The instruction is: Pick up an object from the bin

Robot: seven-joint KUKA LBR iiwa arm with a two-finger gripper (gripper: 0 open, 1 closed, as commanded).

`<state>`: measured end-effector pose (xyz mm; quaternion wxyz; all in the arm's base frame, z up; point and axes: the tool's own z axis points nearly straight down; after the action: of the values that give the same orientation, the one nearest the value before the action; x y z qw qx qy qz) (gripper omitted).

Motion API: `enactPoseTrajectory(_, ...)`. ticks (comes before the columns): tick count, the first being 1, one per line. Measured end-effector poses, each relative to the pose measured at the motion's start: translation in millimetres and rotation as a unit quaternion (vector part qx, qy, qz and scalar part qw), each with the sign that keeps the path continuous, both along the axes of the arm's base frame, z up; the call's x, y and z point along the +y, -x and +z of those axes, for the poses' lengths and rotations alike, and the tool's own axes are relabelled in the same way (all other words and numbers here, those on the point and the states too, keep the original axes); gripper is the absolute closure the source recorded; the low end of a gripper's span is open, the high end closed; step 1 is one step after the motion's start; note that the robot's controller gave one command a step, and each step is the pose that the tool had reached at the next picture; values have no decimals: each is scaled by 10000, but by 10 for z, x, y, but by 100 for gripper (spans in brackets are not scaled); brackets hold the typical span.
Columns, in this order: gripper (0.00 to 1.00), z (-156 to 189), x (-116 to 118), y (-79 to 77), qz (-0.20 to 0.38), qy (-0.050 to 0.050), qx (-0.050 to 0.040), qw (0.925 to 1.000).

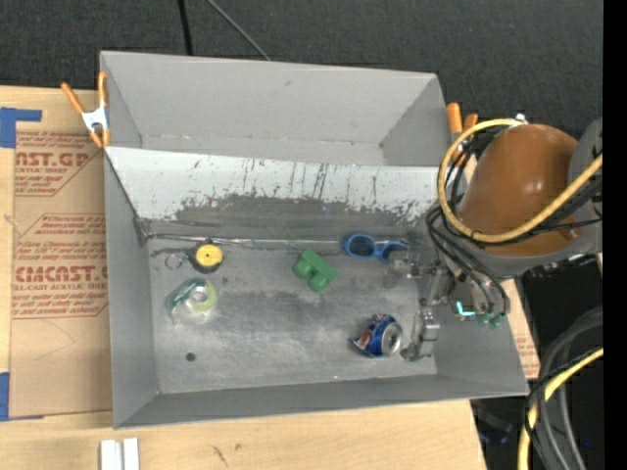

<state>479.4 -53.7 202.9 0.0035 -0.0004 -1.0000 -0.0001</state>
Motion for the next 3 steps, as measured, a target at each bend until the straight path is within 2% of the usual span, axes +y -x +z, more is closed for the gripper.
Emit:
enactPoseTrajectory(1, 0, -1361, -268, -92, 133, 3, -43, 9999)
enactPoseTrajectory(2, 100, -1335, -262, -89, 144, 4, -34, 9999)
enactPoseTrajectory(3, 100, -1335, -261, -89, 145, 5, -34, 9999)
